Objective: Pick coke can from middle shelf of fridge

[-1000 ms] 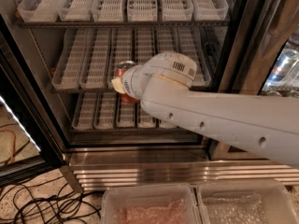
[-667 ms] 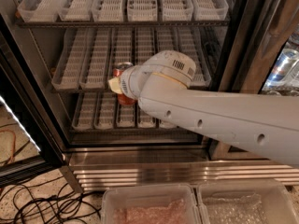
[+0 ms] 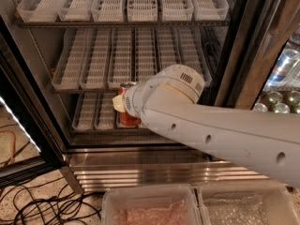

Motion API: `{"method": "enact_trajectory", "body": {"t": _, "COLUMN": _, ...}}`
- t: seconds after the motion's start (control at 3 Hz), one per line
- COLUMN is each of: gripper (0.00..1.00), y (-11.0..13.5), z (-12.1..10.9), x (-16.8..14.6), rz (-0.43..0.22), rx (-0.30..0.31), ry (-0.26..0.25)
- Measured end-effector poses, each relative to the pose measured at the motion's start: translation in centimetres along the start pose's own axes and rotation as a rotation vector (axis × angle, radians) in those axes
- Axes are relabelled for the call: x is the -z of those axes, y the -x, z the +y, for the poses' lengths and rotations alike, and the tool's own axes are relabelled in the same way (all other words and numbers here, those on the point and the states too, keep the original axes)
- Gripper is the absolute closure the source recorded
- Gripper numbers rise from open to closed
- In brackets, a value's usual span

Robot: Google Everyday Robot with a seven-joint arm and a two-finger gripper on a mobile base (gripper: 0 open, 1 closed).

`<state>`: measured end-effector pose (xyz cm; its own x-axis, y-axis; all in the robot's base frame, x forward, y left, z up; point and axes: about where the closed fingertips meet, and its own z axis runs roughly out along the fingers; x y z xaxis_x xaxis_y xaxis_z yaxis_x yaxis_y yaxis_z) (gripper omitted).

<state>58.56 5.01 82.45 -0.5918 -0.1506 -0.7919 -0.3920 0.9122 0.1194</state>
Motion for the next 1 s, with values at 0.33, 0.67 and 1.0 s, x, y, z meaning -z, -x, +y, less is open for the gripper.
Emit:
{"method": "enact_trajectory", "body": {"t": 0.33, "gripper": 1.00, "y": -4.9, "z": 1.0, "x": 1.6, "rz": 0.124, "rx": -0.076, "ry": -0.005}}
{"method": "enact_trajectory", "body": {"t": 0.67, "gripper": 1.00, "y": -8.8, "z": 1.3, "x": 3.5, "rz": 0.250, "rx": -0.163, "ry": -0.011}}
{"method": "enact_trajectory", "body": {"t": 1.0, "gripper": 1.00, "y": -12.2, "z": 1.8, "x": 5.1, "rz": 0.354, "rx": -0.313, "ry": 0.013}}
